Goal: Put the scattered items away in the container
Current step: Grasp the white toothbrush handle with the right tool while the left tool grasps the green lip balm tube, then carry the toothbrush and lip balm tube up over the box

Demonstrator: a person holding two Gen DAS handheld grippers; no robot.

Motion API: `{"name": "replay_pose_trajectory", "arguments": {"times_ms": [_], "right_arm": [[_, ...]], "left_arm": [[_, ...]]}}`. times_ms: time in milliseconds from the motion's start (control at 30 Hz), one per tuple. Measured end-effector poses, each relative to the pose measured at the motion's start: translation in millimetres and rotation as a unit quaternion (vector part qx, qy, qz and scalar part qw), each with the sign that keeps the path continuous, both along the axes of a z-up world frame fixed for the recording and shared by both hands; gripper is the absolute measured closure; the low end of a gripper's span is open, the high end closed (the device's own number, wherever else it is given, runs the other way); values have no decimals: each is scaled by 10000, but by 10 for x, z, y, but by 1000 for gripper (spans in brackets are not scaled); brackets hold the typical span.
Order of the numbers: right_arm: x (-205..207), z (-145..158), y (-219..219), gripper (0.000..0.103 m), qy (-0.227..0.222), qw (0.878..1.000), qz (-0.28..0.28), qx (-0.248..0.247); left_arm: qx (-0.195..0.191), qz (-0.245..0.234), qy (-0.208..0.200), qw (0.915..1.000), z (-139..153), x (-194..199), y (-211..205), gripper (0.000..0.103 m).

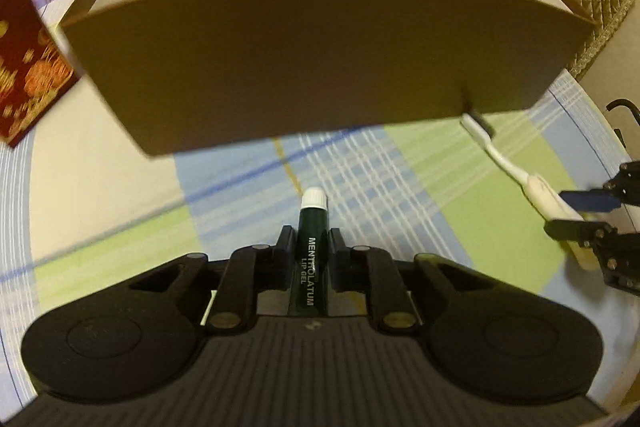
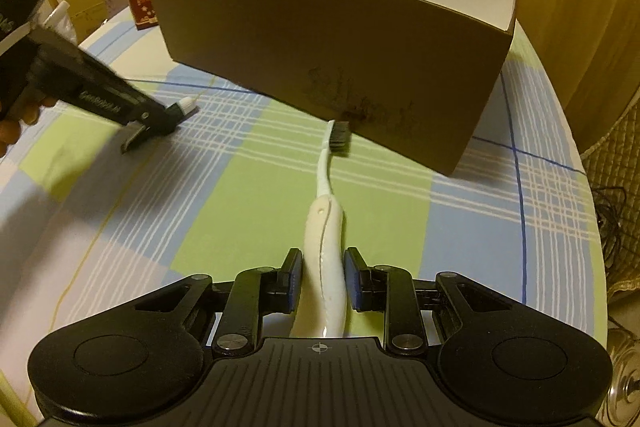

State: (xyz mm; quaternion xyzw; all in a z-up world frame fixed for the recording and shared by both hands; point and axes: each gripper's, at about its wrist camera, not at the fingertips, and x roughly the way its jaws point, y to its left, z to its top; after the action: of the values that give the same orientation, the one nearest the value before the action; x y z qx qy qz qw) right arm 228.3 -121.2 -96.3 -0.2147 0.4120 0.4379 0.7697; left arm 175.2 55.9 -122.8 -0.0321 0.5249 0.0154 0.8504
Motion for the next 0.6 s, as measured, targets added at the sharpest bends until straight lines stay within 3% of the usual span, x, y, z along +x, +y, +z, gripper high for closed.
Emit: {"name": "replay_pose_trajectory", "arguments": {"times_ms": [333,600], "right_arm": [[-214,18,-122,73,129,9998,140,17],[-104,39,-106,72,318,9988,-301,209]], "left_arm": [[-586,421,240,9971,66,-773,-148,90],[-623,577,214,9962,87,-716,-216,80]]}}
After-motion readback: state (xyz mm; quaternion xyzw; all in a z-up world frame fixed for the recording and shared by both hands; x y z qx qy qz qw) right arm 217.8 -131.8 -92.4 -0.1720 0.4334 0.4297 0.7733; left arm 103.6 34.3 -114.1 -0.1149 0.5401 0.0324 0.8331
